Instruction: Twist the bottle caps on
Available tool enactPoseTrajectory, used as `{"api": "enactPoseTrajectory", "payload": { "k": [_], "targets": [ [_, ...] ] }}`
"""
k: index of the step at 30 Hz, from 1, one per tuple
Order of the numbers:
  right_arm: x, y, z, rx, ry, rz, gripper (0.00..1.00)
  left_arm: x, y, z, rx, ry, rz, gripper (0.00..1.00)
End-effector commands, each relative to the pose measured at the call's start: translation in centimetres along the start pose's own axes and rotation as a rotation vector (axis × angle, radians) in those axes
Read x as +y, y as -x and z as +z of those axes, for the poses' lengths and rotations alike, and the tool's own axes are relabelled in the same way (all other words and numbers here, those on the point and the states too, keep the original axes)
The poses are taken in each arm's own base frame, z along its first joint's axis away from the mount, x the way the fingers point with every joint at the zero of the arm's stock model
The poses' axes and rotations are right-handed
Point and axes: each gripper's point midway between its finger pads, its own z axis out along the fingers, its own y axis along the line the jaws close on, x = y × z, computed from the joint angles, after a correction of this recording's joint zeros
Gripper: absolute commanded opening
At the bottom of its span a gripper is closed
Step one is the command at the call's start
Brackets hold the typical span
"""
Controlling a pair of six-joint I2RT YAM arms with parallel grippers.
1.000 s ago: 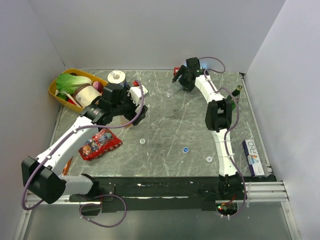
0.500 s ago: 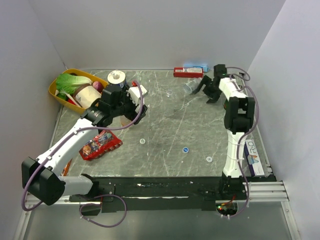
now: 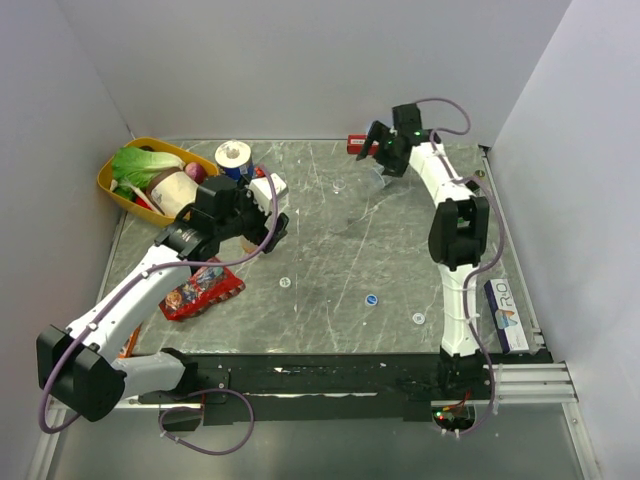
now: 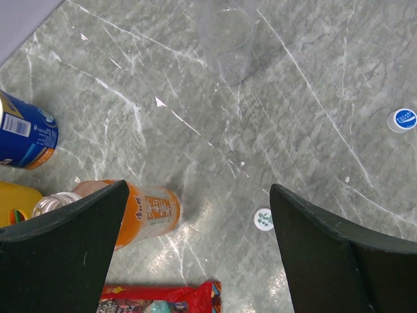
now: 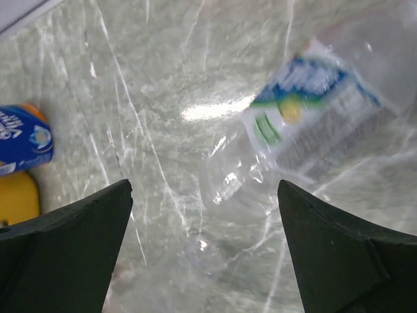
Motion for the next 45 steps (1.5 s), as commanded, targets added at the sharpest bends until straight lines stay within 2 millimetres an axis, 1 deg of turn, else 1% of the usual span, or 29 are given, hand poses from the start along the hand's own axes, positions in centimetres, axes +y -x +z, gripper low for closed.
{"api": "enactPoseTrajectory", "payload": {
  "k": [1,3,4,5,6,8,11,13,14,15,17,18,19,20,21,22,23,24,25,26,28,30,32,34,37,38,40,42,45],
  "targets": [
    [-4.0,-2.0,1.6,0.014,-0.220,0.086,0.99,0.2,1.7,-1.1,-0.029,0.008,-0.011,0.96],
    [-4.7,-2.8,2.6,0.030,-0.243,0.100,0.99,0.2,1.8,-0.9,-0.029,0.005,-0.002,0.96],
    [-5.4,-2.4,2.9,0.007,-0.276,0.102,0.99,0.3,1.9,-0.8,-0.029,0.004,-0.002,0.96],
    [-5.4,-1.4,3.0,-0.021,-0.277,0.108,0.99,0.2,1.9,-0.8,-0.028,0.002,-0.007,0.96],
    [-6.1,-1.5,3.9,-0.021,-0.291,0.106,0.99,0.2,1.8,-0.6,-0.026,-0.001,-0.009,0.96],
    [-6.1,-0.6,4.6,-0.048,-0.278,0.097,0.99,0.2,1.8,-0.5,-0.024,-0.003,-0.014,0.96],
    [-7.9,-1.0,5.8,-0.049,-0.325,0.083,0.99,0.2,1.6,-0.3,-0.009,-0.007,-0.018,0.96],
    [-8.8,-1.2,5.7,-0.034,-0.336,0.071,0.94,0.2,1.5,-0.3,-0.002,-0.006,-0.016,0.96],
    [-9.4,-2.0,5.6,-0.014,-0.350,0.070,0.94,0.3,1.5,-0.4,-0.002,-0.004,-0.015,0.96],
    [-9.6,-1.6,4.6,-0.008,-0.341,0.065,0.99,0.3,1.3,-0.3,-0.003,-0.002,-0.017,0.96],
    [-8.2,-1.8,3.9,0.037,-0.219,-0.029,0.99,0.3,1.4,-0.2,-0.017,0.002,-0.015,0.96],
    [-4.8,-0.4,2.3,0.027,-0.054,-0.158,0.99,0.3,1.1,-0.2,-0.014,0.007,-0.019,0.96],
    [-3.8,0.5,1.1,0.006,-0.017,-0.203,0.99,0.3,1.0,-0.1,-0.018,0.011,-0.020,0.96],
    [-2.1,2.0,-0.2,-0.037,0.041,-0.266,0.99,0.5,1.1,-0.2,-0.028,0.019,-0.020,0.96],
    [0.7,3.0,-2.4,-0.071,0.168,-0.431,0.99,0.4,0.9,-0.2,-0.028,0.019,-0.016,0.96],
    [2.5,4.6,-3.5,-0.148,0.225,-0.546,0.99,0.5,0.9,-0.3,-0.031,0.022,-0.015,0.96],
    [3.6,5.4,-4.4,-0.197,0.245,-0.656,0.99,0.6,0.9,-0.4,-0.033,0.026,-0.013,0.96],
    [4.3,6.7,-5.6,-0.267,0.243,-0.854,0.99,0.7,0.7,-0.4,-0.033,0.027,-0.013,0.96],
    [5.5,7.1,-5.8,-0.312,0.278,-0.967,0.99,0.8,0.7,-0.4,-0.036,0.028,-0.008,0.96],
    [5.4,7.6,-5.6,-0.339,0.273,-1.148,0.99,0.7,0.8,-0.5,-0.044,0.027,-0.007,0.96],
    [5.1,7.3,-4.4,-0.324,0.276,-1.284,0.99,0.8,0.6,-0.5,-0.054,0.032,-0.016,0.96],
    [4.5,7.4,-2.3,-0.312,0.275,-1.419,0.99,0.7,0.4,-0.7,-0.064,0.037,-0.027,0.96],
    [3.9,6.6,-0.6,-0.274,0.306,-1.522,1.00,0.8,0.5,-1.1,-0.075,0.043,-0.032,0.96],
    [3.4,5.3,0.7,-0.244,0.342,-1.568,0.99,0.7,0.2,-1.2,-0.065,0.042,-0.027,0.96],
    [3.6,4.8,1.8,-0.256,0.363,-1.608,1.00,0.6,0.1,-1.7,-0.056,0.041,-0.024,0.96],
    [3.2,3.6,2.7,-0.217,0.404,-1.589,1.00,0.6,0.1,-1.8,-0.055,0.039,-0.023,0.96],
    [3.8,3.8,2.5,-0.223,0.436,-1.574,0.99,0.6,0.1,-2.0,-0.052,0.038,-0.021,0.96],
    [4.1,2.8,2.3,-0.210,0.503,-1.543,1.00,0.6,0.1,-1.9,-0.051,0.037,-0.018,0.96],
    [4.7,1.3,1.0,-0.207,0.609,-1.518,1.00,0.5,0.1,-1.9,-0.051,0.032,-0.018,0.96]
  ]
}}
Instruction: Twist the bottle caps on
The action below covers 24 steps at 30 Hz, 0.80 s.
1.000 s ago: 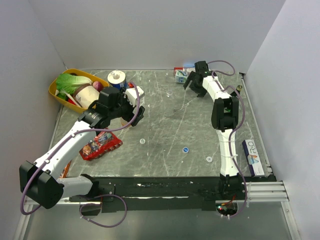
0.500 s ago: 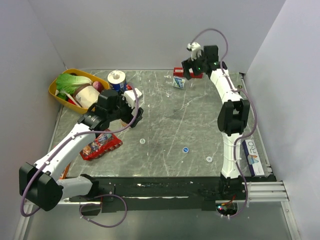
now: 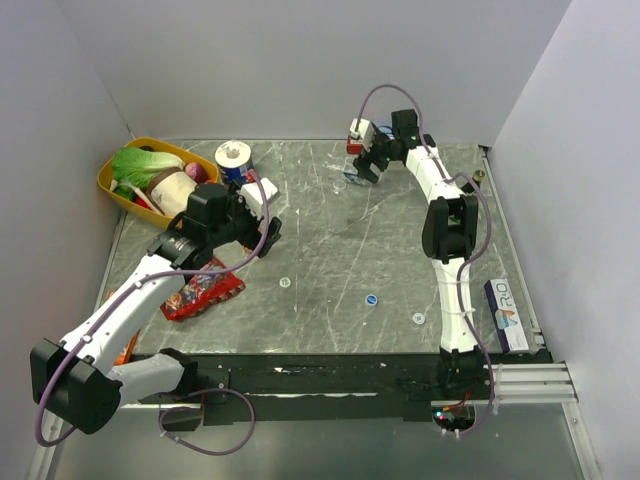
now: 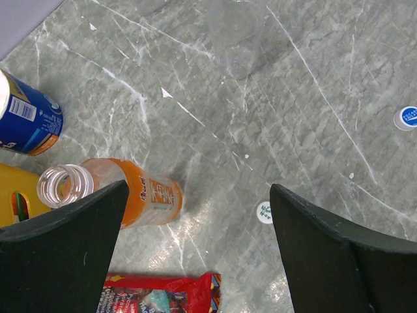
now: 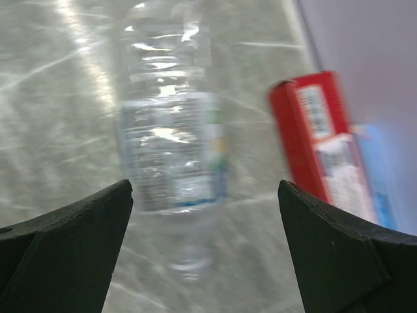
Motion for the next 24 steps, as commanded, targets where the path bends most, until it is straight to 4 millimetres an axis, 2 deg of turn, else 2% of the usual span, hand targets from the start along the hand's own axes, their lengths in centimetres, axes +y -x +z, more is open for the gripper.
{"api": "enactPoseTrajectory", "payload": {
  "k": [1,3,5,9,12,18,24],
  "targets": [
    [0.8,4.5,-2.5,-0.154,0.071,-0.048,1.00,0.2,1.2,-0.6,-0.034,0.001,0.005,0.96],
    [1.6,4.2,-2.4,-0.147,0.106,-0.032,1.00,0.1,1.1,-0.4,-0.032,-0.004,0.002,0.96],
    [1.5,3.6,-1.5,-0.122,0.092,-0.038,1.00,0.0,1.1,-0.2,-0.031,-0.009,-0.003,0.96],
    [-0.9,1.8,-0.1,-0.062,-0.007,-0.059,0.99,0.1,1.2,0.0,-0.028,-0.012,-0.002,0.96],
    [-1.4,-0.1,1.1,-0.026,-0.019,-0.096,1.00,0.3,1.2,0.1,-0.021,-0.007,0.002,0.96],
    [0.8,-1.1,1.7,-0.010,0.072,-0.153,1.00,0.5,1.2,0.3,-0.011,-0.004,0.006,0.96],
    [0.8,-1.9,2.5,0.010,0.070,-0.178,0.99,0.5,1.0,0.5,-0.004,-0.006,0.001,0.96]
  ]
}}
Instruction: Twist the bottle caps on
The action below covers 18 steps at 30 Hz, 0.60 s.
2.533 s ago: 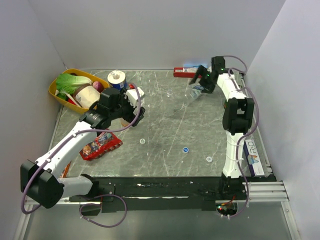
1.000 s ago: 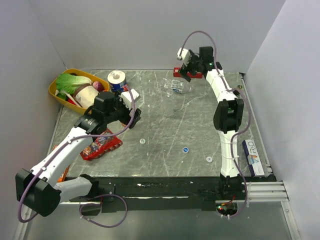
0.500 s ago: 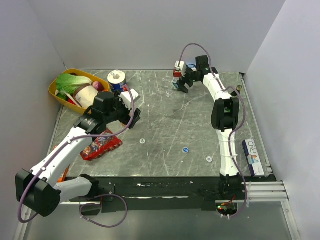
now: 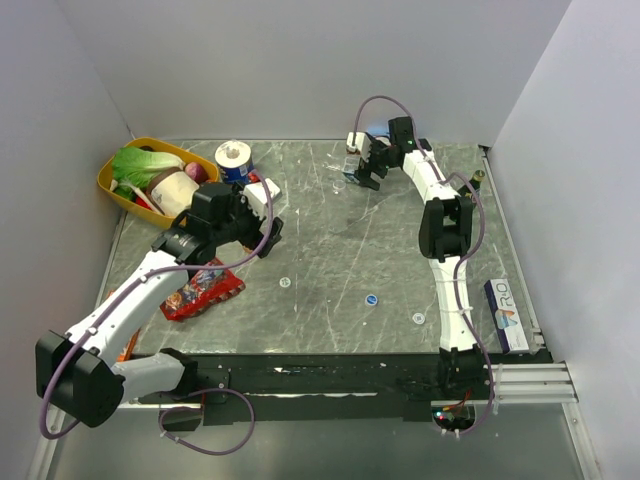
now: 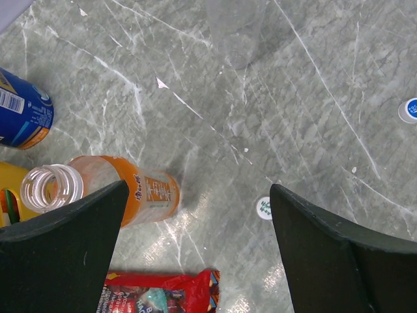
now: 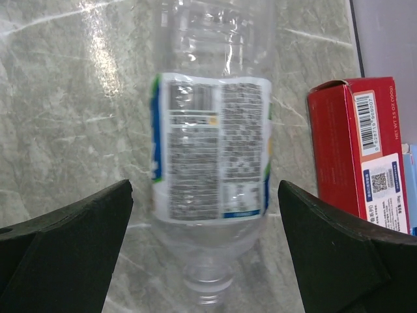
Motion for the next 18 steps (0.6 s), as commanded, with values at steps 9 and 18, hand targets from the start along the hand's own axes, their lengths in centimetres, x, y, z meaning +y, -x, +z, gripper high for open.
{"api": "enactPoseTrajectory", "payload": {
  "k": [9,18],
  "targets": [
    [0.2,-0.7,0.5,0.030,0.033,-0.170,0.90,0.4,2.0,-0.3,-0.028,-0.004,0.030,0.96],
    [2.4,-2.2,0.9,0.068,0.133,-0.282,0.70,0.3,2.0,-0.3,-0.027,-0.015,0.046,0.96]
  ]
}}
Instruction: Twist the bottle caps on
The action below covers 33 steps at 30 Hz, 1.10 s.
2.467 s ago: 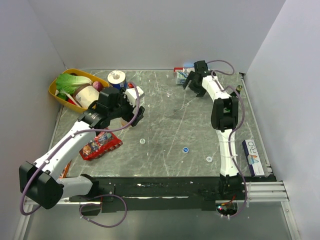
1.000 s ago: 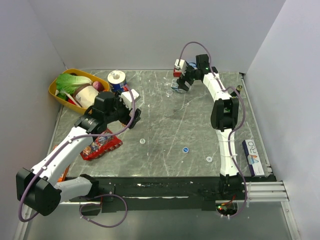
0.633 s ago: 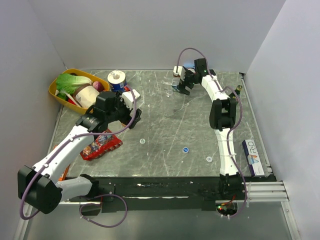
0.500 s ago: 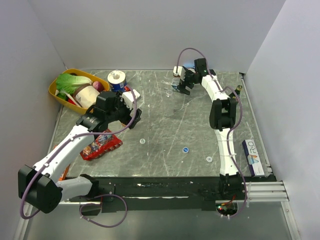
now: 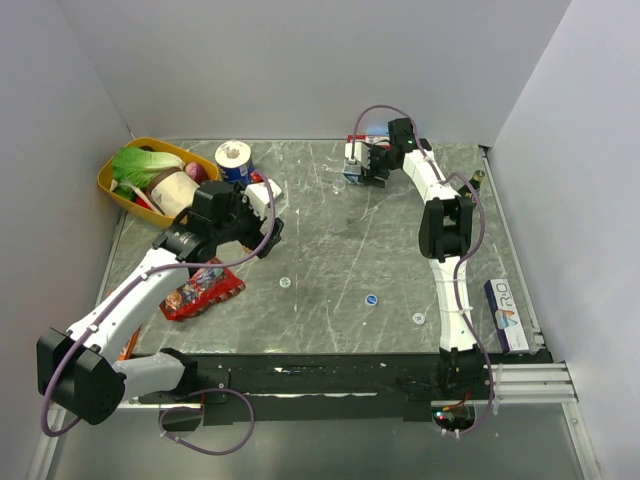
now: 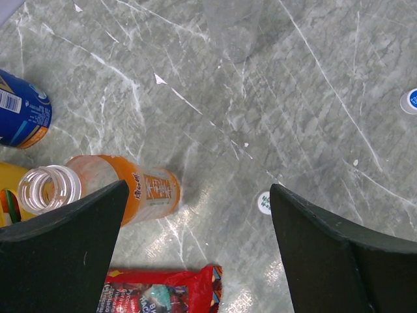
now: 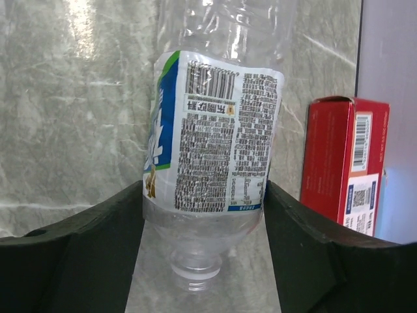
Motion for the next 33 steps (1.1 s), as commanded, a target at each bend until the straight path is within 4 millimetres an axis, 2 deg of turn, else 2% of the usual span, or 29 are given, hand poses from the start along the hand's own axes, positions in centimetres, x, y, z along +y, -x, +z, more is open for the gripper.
{"api": "enactPoseTrajectory", "payload": {
  "k": [1,3,4,6,8,11,12,14,15,16,17,18,20,21,22,23,24,25,26,27,28,29,30,32,33],
  "targets": [
    [2.0,-0.7,1.0,0.015,0.080,-0.073,0.67,0.4,2.4,-0.5,-0.054,-0.001,0.034,0.96],
    [2.4,-1.3,1.2,0.029,0.074,-0.066,0.64,0.5,2.5,-0.6,-0.056,0.000,0.040,0.96],
    [1.9,-1.1,0.7,0.036,0.053,-0.069,0.60,0.5,2.6,-0.6,-0.059,-0.001,0.040,0.96],
    [1.6,-1.8,0.6,0.078,0.021,-0.064,0.54,0.4,2.6,-0.6,-0.065,-0.004,0.044,0.96],
    [0.2,-1.6,-1.2,0.095,-0.041,0.004,0.48,0.3,3.0,-0.5,-0.080,-0.010,0.053,0.96],
    [-2.2,-0.4,-5.2,0.079,-0.160,0.110,0.44,0.3,3.6,-0.4,-0.105,-0.018,0.082,0.96],
    [-2.7,1.0,-7.4,0.060,-0.196,0.144,0.41,0.5,4.1,-0.2,-0.125,-0.016,0.097,0.96],
    [-3.3,2.2,-10.3,0.035,-0.235,0.145,0.39,0.7,5.3,-0.2,-0.156,-0.022,0.129,0.96],
    [-3.1,3.7,-12.7,0.021,-0.253,0.137,0.37,0.7,5.6,0.2,-0.161,-0.032,0.139,0.96],
    [-3.1,4.9,-13.9,-0.007,-0.268,0.120,0.36,0.8,6.9,0.1,-0.189,-0.037,0.155,0.96],
    [-2.8,5.8,-15.0,-0.016,-0.277,0.112,0.36,0.7,7.5,0.1,-0.207,-0.055,0.170,0.96],
    [-2.2,7.3,-17.1,-0.026,-0.291,0.084,0.34,0.8,8.0,0.4,-0.217,-0.060,0.179,0.96],
    [-1.1,8.9,-18.9,-0.042,-0.291,0.064,0.33,0.6,10.1,0.2,-0.279,-0.087,0.236,0.96],
    [-1.3,10.8,-21.3,-0.057,-0.326,0.027,0.32,0.7,10.6,0.4,-0.293,-0.093,0.250,0.96],
    [-1.3,11.7,-22.5,-0.062,-0.340,0.011,0.32,0.7,12.2,0.0,-0.345,-0.093,0.276,0.96],
    [-0.4,12.3,-23.3,-0.065,-0.320,0.017,0.32,0.7,13.0,-0.2,-0.371,-0.098,0.292,0.96],
    [-0.5,14.2,-25.7,-0.078,-0.346,-0.034,0.31,0.4,13.8,-0.3,-0.399,-0.124,0.303,0.96],
    [0.2,15.0,-26.7,-0.081,-0.337,-0.052,0.31,0.4,15.6,-1.0,-0.446,-0.123,0.320,0.96],
    [0.8,16.2,-27.6,-0.099,-0.327,-0.077,0.31,0.4,16.7,-1.2,-0.476,-0.133,0.333,0.96],
    [2.2,17.6,-29.2,-0.097,-0.303,-0.123,0.31,-0.2,17.3,-1.0,-0.489,-0.180,0.341,0.96],
    [3.0,18.4,-29.8,-0.102,-0.291,-0.149,0.31,-0.2,19.7,-2.1,-0.536,-0.183,0.367,0.96],
    [3.6,19.2,-30.4,-0.106,-0.284,-0.174,0.31,-0.4,20.2,-2.2,-0.537,-0.208,0.367,0.96],
    [5.0,20.1,-31.5,-0.100,-0.265,-0.206,0.31,-0.5,22.0,-2.8,-0.570,-0.225,0.392,0.96],
    [6.5,21.8,-31.8,-0.107,-0.236,-0.255,0.31,-0.6,22.5,-2.7,-0.567,-0.247,0.401,0.96],
    [7.3,22.4,-32.4,-0.094,-0.233,-0.284,0.30,-0.8,23.5,-3.4,-0.586,-0.253,0.421,0.96]
  ]
}}
